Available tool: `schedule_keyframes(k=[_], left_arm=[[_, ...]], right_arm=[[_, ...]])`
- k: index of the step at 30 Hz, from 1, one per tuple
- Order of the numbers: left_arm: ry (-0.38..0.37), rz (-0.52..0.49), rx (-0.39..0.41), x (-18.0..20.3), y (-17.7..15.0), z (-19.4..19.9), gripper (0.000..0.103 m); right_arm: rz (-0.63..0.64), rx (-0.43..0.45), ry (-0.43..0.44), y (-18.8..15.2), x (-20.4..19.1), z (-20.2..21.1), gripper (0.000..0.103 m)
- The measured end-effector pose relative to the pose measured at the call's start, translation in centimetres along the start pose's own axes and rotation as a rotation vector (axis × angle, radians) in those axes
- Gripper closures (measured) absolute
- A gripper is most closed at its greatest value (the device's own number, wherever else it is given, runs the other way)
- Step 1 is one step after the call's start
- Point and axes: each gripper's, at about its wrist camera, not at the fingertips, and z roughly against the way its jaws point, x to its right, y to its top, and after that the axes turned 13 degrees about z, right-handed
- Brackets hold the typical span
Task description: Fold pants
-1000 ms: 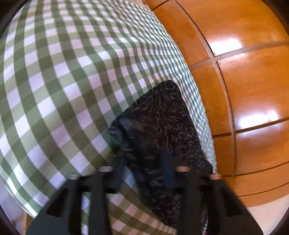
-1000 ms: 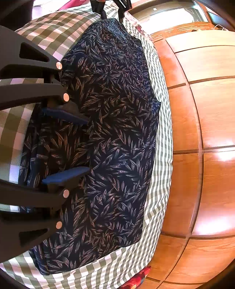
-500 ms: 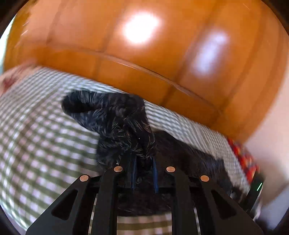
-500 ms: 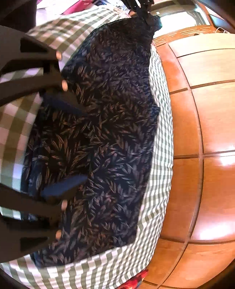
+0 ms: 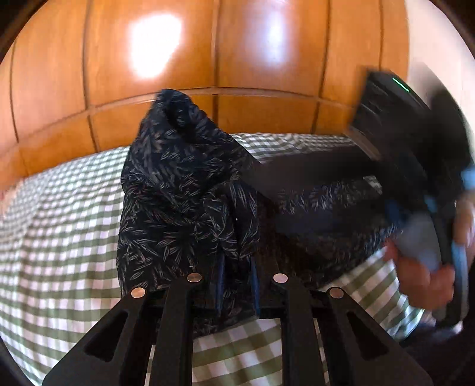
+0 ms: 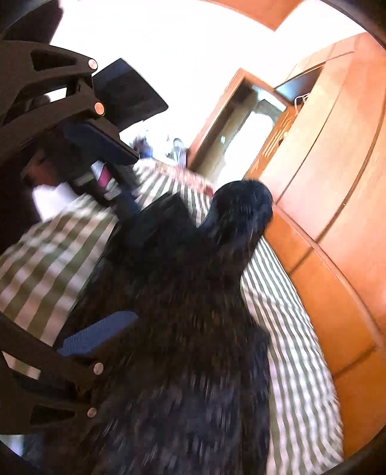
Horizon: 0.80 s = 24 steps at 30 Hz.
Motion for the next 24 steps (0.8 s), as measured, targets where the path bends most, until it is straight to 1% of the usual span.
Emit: schedule_keyframes(k=[1,3,6,7,8,9,10,11,12,13,14,15,17,18,19,20,22,23,24], left_arm=[[0.006,-0.017,0.001,0.2,-0.3,0.0,0.09],[0.011,-0.035,-0.002,0.6,-0.6,-0.1,0.09],[0.02,-0.055,-0.004,0.7,-1.1,-0.2,0.09],[0.023,-0.061,-0.005,0.7,-1.3,-0.2,0.09],[0.027,-0.065,-0.004,0.7,-1.4,-0.2,0.09],[0.03,-0.066,-0.004,0.7,-1.5,-0.2,0.09],[0.034,-0.061,-0.006,0.6,-1.5,-0.2,0.09],[0.037,-0.058,-0.006,0.6,-1.4,-0.1,0.09],[0.037,-0.058,-0.005,0.6,-1.4,0.0,0.09],[0.036,-0.058,-0.007,0.6,-1.3,0.1,0.09],[0.027,-0.061,-0.016,0.5,-1.1,0.3,0.088],[0.001,-0.053,-0.026,0.4,-0.8,0.8,0.087],[-0.106,0.041,-0.034,-1.4,0.2,2.5,0.081],[-0.169,0.104,-0.032,-2.5,0.6,3.4,0.08],[-0.207,0.163,-0.019,-3.7,1.0,4.3,0.08],[-0.205,0.231,0.009,-5.5,1.5,5.3,0.08],[-0.153,0.324,0.038,-8.3,2.0,6.1,0.08],[-0.098,0.386,0.05,-10.1,2.1,6.2,0.08],[-0.066,0.427,0.055,-11.0,2.1,6.3,0.08]], right_arm=[[-0.029,-0.006,0.031,0.8,0.3,-1.0,0.004],[-0.056,-0.01,0.059,2.2,0.8,-2.1,0.004],[-0.06,-0.038,0.036,4.0,1.3,-4.3,0.005],[-0.068,-0.046,0.025,4.4,1.6,-5.0,0.008],[-0.078,-0.047,0.008,4.5,1.9,-5.4,0.013],[-0.089,-0.052,-0.009,4.7,2.1,-6.0,0.029],[-0.104,-0.059,-0.028,4.9,2.6,-6.5,0.038],[-0.11,-0.061,-0.047,4.8,2.9,-6.6,0.042],[-0.107,-0.065,-0.069,4.8,3.1,-6.8,0.057],[-0.101,-0.072,-0.096,4.8,3.3,-6.9,0.069],[-0.098,-0.077,-0.12,4.7,3.5,-7.0,0.076],[-0.094,-0.076,-0.133,4.7,3.7,-6.9,0.086],[-0.072,-0.072,-0.144,4.9,3.5,-6.7,0.089],[-0.051,-0.07,-0.149,5.2,3.0,-6.6,0.09],[-0.036,-0.068,-0.151,5.3,2.7,-6.2,0.09],[-0.006,-0.065,-0.156,5.7,2.0,-5.8,0.091],[0.034,-0.063,-0.155,6.8,1.1,-5.4,0.091],[0.05,-0.063,-0.154,7.3,0.8,-5.3,0.091],[0.071,-0.065,-0.156,7.8,0.4,-5.2,0.091]])
